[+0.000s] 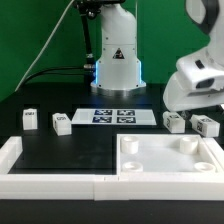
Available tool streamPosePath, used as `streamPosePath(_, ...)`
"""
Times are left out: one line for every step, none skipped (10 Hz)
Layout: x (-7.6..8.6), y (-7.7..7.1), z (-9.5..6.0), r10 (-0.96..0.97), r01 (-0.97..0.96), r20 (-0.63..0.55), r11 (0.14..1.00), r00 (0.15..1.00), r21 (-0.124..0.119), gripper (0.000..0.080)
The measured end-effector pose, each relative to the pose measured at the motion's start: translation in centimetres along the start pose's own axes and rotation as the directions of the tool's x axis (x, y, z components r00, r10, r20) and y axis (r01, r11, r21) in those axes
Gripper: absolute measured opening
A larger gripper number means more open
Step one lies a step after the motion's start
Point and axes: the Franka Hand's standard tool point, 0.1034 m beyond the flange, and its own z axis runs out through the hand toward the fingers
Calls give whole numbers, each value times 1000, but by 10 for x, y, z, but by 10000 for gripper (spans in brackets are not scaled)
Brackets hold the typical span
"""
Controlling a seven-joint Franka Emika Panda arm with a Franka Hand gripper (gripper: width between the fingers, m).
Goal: Assemble one leg
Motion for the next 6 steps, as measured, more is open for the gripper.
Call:
streamPosePath(0,-1,2,3,-4,95,1000,995,3,649)
streamPosePath(-1,-3,6,22,-21,171,1000,985,-4,649)
streamPosePath(-5,-7,12,40,-37,274,999,961,-16,649)
streamPosePath(3,-11,15,50,-46,281,999,958,-21,649)
streamPosePath(3,-14,17,83,-76,271,996,959,-35,649)
streamPosePath(2,-17,21,113,-104,271,993,956,-48,649)
